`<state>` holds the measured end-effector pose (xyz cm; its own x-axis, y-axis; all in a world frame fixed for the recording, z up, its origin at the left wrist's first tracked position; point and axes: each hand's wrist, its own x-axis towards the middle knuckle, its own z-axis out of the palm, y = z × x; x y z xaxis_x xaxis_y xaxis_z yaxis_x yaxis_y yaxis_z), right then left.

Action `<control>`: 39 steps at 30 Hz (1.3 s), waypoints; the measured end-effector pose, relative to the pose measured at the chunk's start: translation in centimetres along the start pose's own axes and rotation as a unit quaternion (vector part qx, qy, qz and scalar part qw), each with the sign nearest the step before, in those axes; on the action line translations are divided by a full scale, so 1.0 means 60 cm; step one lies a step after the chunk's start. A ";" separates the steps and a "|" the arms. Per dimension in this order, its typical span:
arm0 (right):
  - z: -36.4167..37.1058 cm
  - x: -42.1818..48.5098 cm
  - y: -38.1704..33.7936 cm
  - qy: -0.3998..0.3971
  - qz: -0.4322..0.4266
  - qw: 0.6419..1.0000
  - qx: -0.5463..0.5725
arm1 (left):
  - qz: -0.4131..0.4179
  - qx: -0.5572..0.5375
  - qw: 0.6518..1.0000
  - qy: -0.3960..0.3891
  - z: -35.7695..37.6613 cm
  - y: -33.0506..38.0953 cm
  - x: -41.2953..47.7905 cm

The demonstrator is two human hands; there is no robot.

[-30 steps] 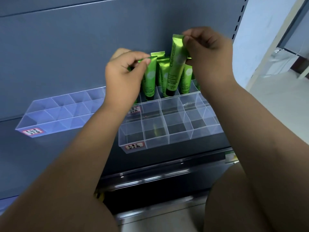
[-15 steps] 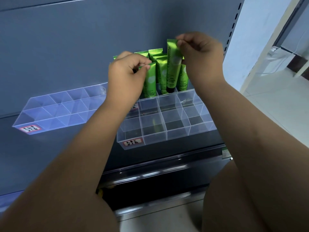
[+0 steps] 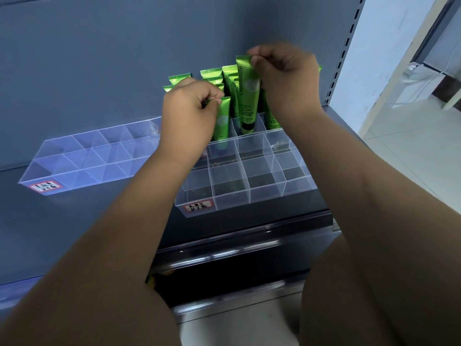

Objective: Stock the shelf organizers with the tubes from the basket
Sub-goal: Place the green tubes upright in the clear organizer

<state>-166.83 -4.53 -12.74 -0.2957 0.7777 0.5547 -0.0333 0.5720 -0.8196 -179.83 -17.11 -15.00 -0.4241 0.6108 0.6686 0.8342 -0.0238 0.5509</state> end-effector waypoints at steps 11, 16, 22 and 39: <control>0.006 0.000 0.010 -0.041 -0.001 0.995 -0.093 | -0.008 0.012 1.000 -0.009 0.001 -0.005 0.006; -0.002 0.001 0.013 -0.084 0.011 0.985 -0.151 | -0.001 0.012 1.000 -0.012 0.000 -0.005 0.006; -0.006 0.000 0.015 -0.090 0.014 0.977 -0.191 | 0.031 0.036 0.999 -0.015 0.000 -0.009 0.009; -0.003 0.011 0.021 -0.092 -0.015 0.963 -0.254 | 0.096 0.120 0.988 -0.001 0.001 -0.014 0.011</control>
<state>-166.86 -3.26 -13.40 -0.4676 0.7267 0.5032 0.4129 0.6829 -0.6026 -180.78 -16.65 -15.07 -0.2489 0.6150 0.7482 0.9589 0.0479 0.2796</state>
